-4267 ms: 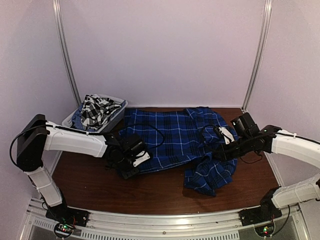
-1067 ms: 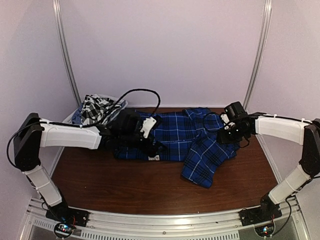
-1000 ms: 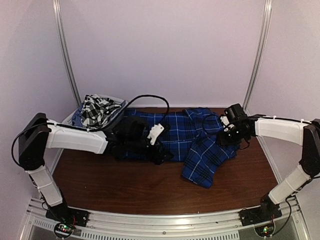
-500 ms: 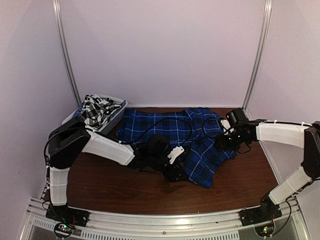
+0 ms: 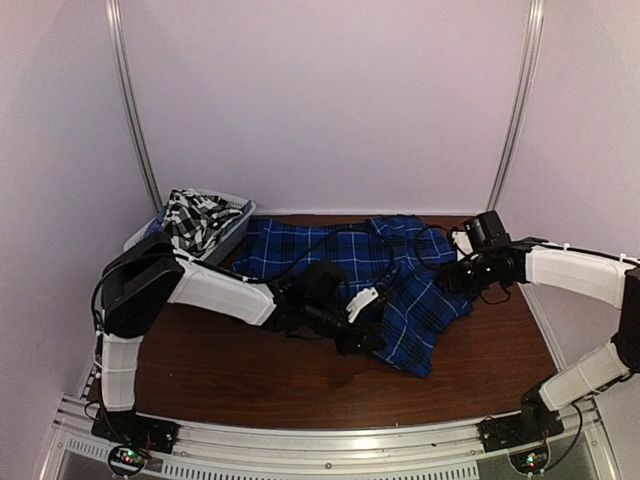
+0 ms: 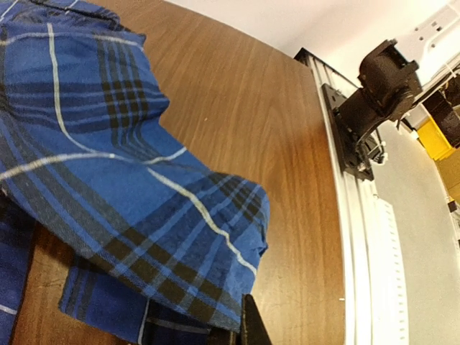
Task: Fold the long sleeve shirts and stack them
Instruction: Pick up the sleeve from the center of the board.
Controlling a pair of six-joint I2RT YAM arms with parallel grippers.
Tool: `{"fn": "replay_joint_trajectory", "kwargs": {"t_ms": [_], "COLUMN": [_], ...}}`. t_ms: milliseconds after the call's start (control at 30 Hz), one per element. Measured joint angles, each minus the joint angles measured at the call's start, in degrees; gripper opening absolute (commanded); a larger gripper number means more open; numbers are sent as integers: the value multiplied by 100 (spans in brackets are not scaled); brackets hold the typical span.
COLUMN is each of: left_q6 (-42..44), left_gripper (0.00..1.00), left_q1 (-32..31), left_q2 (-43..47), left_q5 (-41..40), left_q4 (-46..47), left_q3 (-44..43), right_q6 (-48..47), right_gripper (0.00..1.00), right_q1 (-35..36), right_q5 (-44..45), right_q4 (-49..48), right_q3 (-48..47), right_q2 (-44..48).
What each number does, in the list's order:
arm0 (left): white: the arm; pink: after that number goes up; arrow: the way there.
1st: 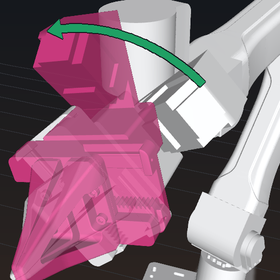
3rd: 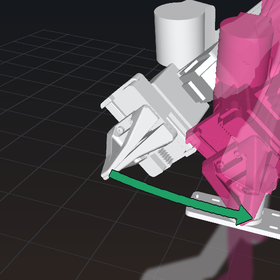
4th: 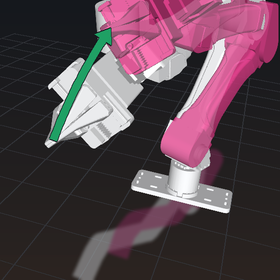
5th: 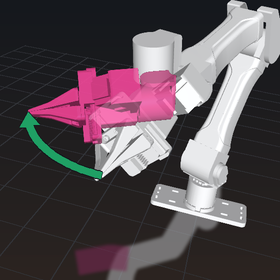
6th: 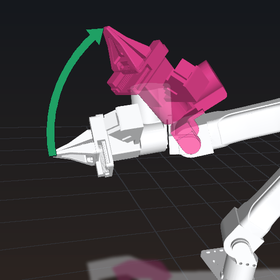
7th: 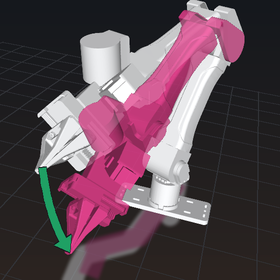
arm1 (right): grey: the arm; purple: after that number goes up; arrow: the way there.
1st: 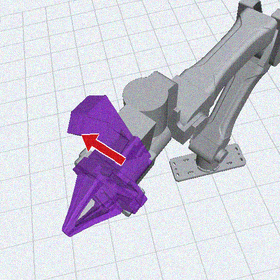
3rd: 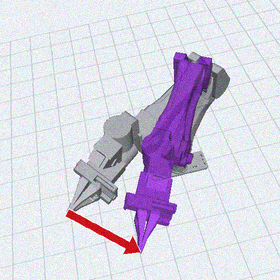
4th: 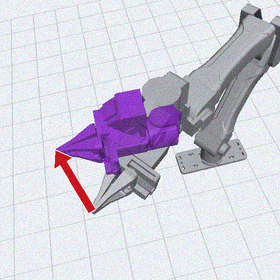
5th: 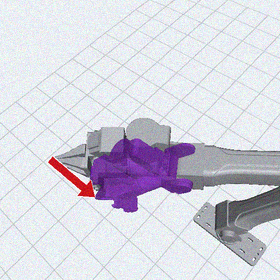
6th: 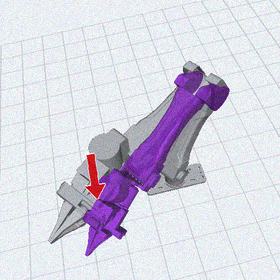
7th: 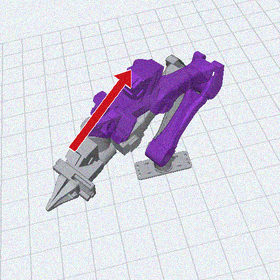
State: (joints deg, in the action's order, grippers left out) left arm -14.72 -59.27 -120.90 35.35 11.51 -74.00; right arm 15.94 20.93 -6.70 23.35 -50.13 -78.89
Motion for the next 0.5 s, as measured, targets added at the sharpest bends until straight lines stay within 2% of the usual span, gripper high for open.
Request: {"fn": "replay_joint_trajectory", "kwargs": {"t_ms": [300, 500], "left_q6": [0, 24], "left_gripper": [0, 0], "left_q1": [13, 44], "left_q2": [1390, 1954], "left_q5": [48, 4], "left_q4": [-708, -822], "left_q3": [-509, -688], "right_q6": [144, 328], "right_gripper": [53, 53], "right_q1": [-367, -796], "right_q5": [57, 87], "right_q4": [-66, -568], "right_q3": [118, 144], "right_q2": [708, 470]}}
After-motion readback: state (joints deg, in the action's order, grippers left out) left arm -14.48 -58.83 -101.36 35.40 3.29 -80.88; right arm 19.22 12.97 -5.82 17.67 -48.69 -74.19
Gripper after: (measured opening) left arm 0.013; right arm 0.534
